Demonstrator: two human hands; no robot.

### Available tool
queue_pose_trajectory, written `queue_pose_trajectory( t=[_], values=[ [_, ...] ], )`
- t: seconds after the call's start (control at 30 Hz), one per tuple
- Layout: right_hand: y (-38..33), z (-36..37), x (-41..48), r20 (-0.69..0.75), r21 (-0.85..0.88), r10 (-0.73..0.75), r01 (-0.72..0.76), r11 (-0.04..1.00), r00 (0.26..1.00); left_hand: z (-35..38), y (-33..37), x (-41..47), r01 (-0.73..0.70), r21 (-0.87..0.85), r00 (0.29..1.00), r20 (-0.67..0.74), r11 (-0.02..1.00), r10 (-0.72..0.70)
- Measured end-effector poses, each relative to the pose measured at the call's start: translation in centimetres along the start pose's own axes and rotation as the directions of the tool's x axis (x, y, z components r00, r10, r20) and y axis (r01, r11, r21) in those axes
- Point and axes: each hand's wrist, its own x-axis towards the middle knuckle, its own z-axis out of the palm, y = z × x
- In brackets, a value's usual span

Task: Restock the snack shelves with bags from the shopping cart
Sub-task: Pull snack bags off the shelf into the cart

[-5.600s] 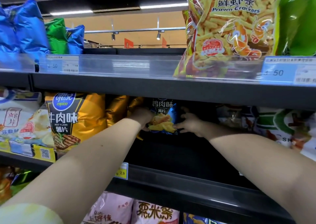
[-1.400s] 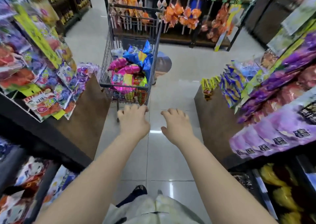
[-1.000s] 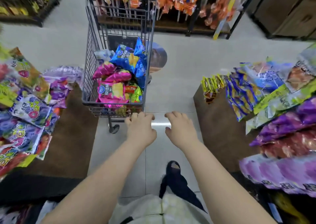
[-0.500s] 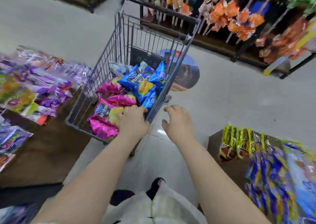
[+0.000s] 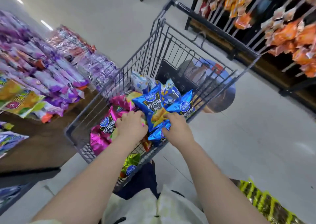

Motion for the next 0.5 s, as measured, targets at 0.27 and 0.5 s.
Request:
queue_pose_trajectory(
  t=[0.27,0.5],
  values=[
    [2.8,-1.8,10.6,0.179,0.168,0.028,-0.058,0.984,0.984,1.8,-0.1,7.3,0.307,-0.36,0.949,0.191,0.881,-0.252],
    [5.8,-1.0,18.6,0.478,0.211,0.074,-0.196,0.958,0.876,6.1,1.2,10.3,0.589,-0.648,0.799,0.374,0.483,-0.472]
  ],
)
